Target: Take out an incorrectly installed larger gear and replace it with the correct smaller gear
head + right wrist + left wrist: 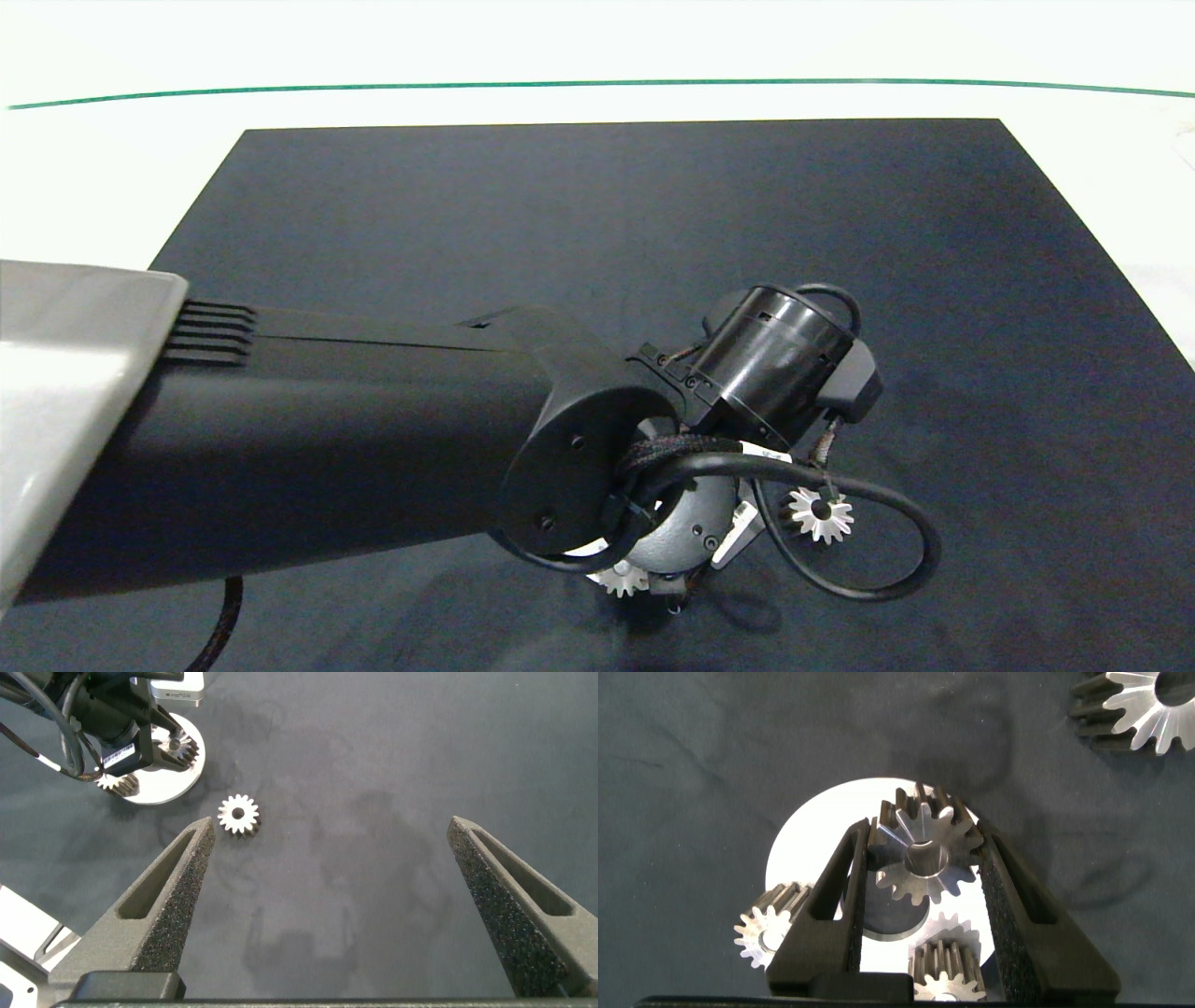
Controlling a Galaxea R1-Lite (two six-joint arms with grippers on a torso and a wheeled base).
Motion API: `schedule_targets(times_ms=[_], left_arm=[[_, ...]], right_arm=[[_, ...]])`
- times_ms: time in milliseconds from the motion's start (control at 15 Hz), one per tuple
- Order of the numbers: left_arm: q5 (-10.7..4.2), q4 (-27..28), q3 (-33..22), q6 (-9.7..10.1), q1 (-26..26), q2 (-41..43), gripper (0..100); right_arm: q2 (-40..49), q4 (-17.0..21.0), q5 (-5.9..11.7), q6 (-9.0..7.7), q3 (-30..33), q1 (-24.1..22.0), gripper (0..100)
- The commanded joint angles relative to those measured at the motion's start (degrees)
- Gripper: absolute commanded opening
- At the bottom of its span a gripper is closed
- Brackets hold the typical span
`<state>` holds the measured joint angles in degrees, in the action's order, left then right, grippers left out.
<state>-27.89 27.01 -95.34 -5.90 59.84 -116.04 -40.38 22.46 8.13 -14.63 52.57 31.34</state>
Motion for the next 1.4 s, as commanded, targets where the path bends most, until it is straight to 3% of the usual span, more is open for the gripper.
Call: schedule_targets(times_ms=[67, 600, 1000, 1267, 1400], left_arm=[[-0.15, 0.23, -0.11, 0.01, 0.27, -0.15, 31], [-0.06, 0.32, -0.55, -1.22, 0.45, -0.06, 31], [-0.06, 0.32, -0.72, -3.68, 0.19, -0.15, 31], [-0.06, 0.41, -1.42, -3.77, 0.10, -0.50, 31], [-0.06, 0.58, -1.69, -5.17, 0.19, -0.59, 31]], right_arm=[[-0.14, 0.13, 0.04, -0.14, -0.01, 0.03, 100], [-0.14, 0.13, 0.04, -0.22, -0.10, 0.03, 100], [-0.23, 0.22, 0.04, -0.31, -0.18, 0.12, 100], [-0.23, 0.13, -0.05, -0.93, -0.53, 0.03, 100], [-0.23, 0.13, -0.05, -1.02, -0.62, 0.03, 100]])
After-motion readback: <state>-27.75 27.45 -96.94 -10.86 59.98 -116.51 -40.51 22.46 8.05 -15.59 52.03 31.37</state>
